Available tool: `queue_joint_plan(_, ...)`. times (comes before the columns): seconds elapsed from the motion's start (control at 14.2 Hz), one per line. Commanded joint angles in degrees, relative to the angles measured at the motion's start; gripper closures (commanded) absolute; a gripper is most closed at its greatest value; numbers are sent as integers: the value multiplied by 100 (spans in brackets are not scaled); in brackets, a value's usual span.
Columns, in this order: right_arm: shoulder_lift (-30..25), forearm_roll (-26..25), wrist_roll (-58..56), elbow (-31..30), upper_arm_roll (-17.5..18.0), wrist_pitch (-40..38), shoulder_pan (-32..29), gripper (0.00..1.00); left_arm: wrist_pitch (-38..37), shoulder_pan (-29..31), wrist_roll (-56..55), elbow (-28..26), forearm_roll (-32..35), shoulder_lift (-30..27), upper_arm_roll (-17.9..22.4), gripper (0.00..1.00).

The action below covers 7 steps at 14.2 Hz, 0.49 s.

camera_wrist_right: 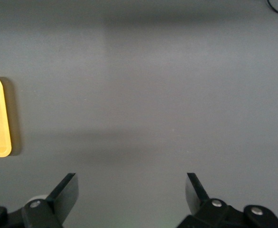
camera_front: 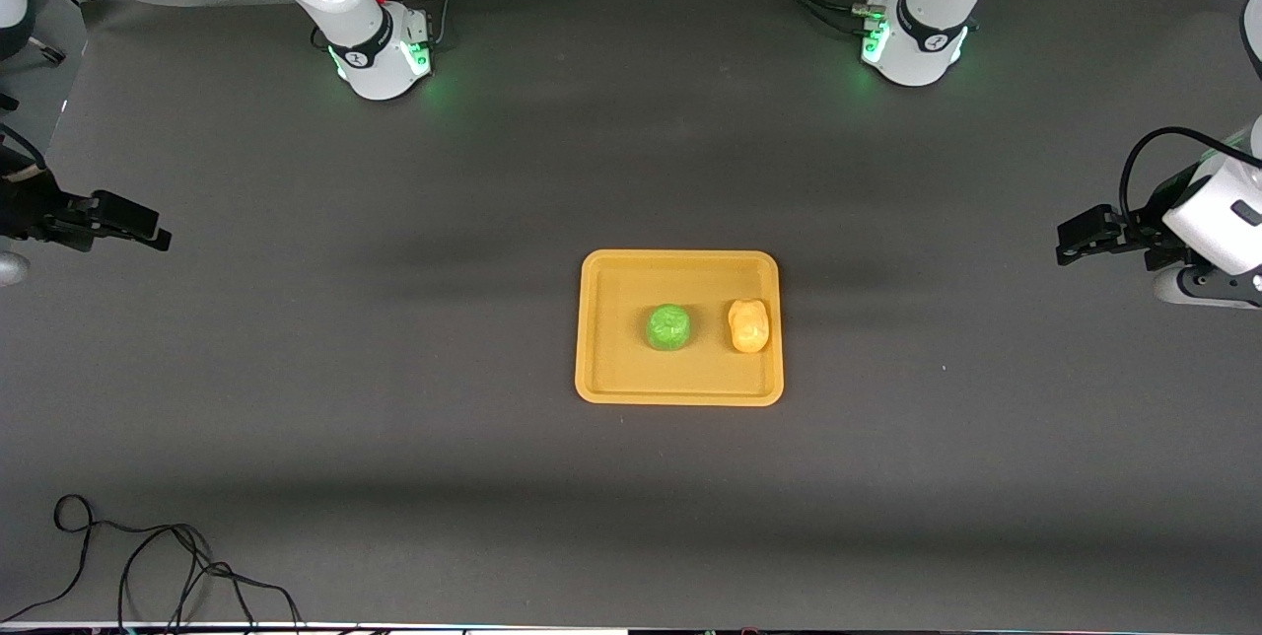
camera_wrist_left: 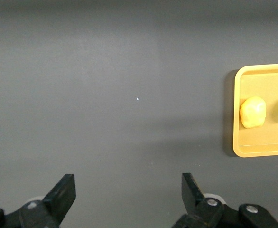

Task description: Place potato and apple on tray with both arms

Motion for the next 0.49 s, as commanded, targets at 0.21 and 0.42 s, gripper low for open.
queue_joint_plan(0.21,-99,-210,-100,-174,73,119,15,0,-38,27,30,-64,-23,-43,9,1)
queue_joint_plan(0.42,-108,-210,-29,-147,82,75,32,0,6,36,22,-99,309,-34,26,1)
